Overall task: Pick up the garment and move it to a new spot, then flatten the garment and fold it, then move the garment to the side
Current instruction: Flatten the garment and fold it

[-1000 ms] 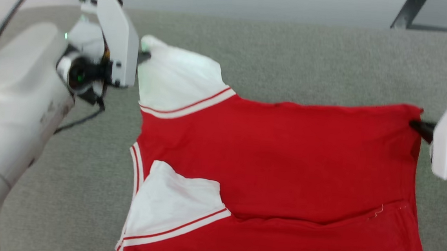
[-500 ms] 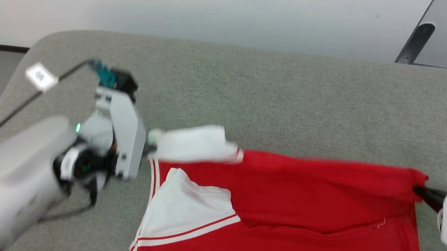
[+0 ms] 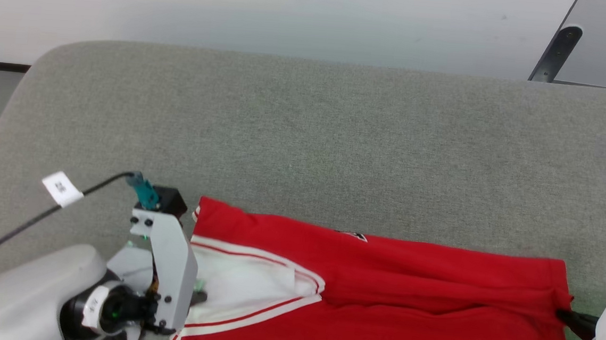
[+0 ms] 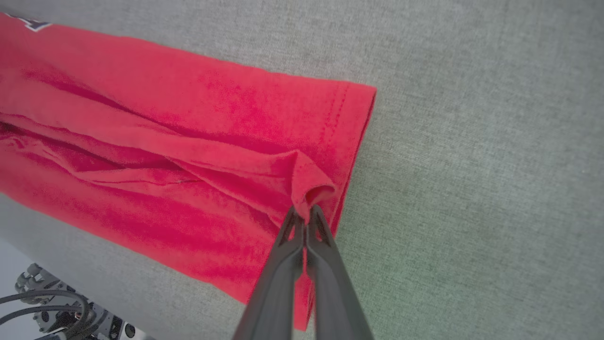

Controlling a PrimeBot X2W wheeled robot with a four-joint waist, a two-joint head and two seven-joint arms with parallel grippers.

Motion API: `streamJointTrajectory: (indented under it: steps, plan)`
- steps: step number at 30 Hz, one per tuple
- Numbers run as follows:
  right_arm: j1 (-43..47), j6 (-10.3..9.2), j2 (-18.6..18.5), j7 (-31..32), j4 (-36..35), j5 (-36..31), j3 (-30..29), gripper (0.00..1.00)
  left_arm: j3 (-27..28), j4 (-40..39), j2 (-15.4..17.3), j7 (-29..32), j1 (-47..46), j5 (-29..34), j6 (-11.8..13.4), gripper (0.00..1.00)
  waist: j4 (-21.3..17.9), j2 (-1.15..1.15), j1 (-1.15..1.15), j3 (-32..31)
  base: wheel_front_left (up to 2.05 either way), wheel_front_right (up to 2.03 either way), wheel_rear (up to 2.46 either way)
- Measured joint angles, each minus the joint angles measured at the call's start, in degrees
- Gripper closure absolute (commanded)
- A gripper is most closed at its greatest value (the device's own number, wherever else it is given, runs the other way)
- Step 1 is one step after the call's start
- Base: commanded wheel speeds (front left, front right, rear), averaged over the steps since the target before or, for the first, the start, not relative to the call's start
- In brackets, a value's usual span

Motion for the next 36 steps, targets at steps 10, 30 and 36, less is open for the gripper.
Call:
streamJointTrajectory:
  steps: [10,30,36]
  plan:
    - [2.0,0.0,2.1,2.2,0.4,-3.4,-1.6,0.7,-1.4,0.3,-0.9,2.6,2.3,-1.5,2.5,0.8,0.1,0.0,0.0,-0.2,0.0,0.0,0.0]
    - [4.3,0.0,5.4,-3.6,-10.7,-7.3,-8.5,0.0,4.4,-3.4,2.4,-8.4,3.5,-0.2,3.1,0.0,0.7,0.0,0.0,-2.8,0.0,0.0,0.0]
    - [7.2,0.0,5.4,-20.0,-10.6,-11.5,-6.8,0.0,7.9,-2.6,2.8,-24.1,7.7,4.0,-0.7,0.0,0.8,0.0,0.0,-4.8,0.0,0.0,0.0]
